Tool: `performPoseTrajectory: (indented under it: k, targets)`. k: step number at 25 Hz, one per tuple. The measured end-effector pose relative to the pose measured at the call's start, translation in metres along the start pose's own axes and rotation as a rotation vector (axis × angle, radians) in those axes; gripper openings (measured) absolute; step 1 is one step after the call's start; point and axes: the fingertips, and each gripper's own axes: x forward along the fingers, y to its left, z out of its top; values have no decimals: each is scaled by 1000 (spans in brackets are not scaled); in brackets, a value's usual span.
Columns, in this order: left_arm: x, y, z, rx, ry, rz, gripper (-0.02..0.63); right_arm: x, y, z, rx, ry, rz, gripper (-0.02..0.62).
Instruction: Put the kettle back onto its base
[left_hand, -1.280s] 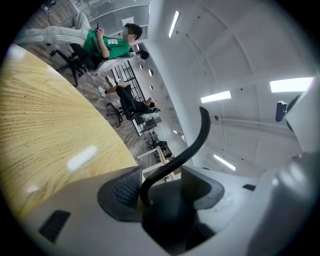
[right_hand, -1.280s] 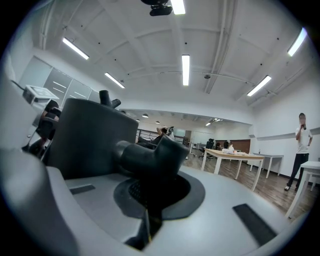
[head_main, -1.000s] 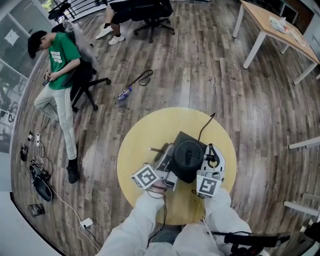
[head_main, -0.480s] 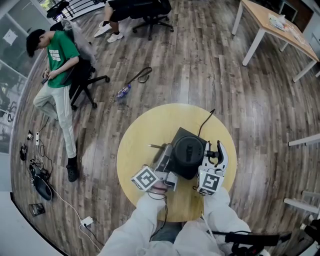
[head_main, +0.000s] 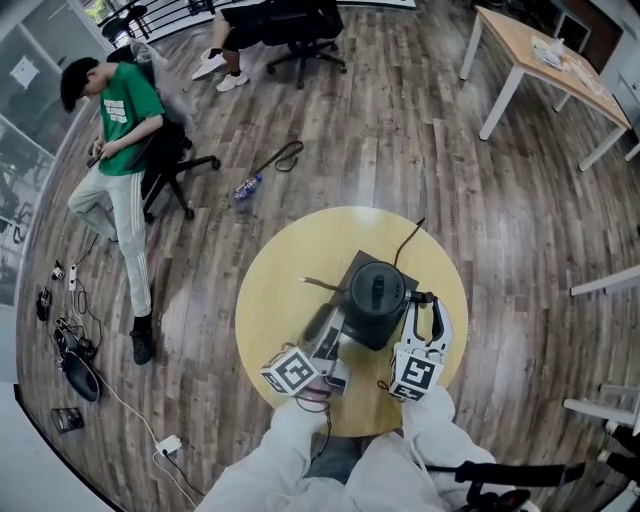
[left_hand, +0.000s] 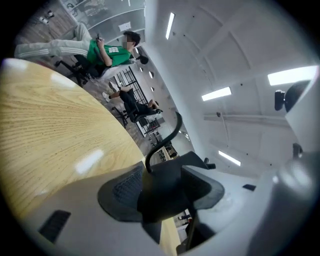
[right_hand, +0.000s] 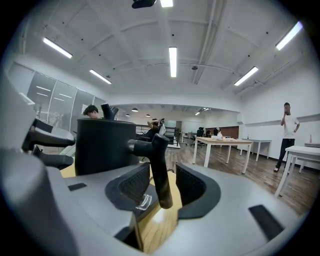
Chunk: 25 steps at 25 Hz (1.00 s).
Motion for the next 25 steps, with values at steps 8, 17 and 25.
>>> performPoseTrajectory:
  k: [8, 17, 25]
  targets:
    - [-38, -47, -29, 454, 142, 78, 227, -57, 12, 2, 6, 62, 68, 147]
    - [-90, -110, -48, 774, 144, 99, 44, -120, 44, 52, -62, 37, 236, 128]
    - [-119, -144, -67, 817, 122, 96, 0, -157, 49, 65, -42, 65, 364, 12]
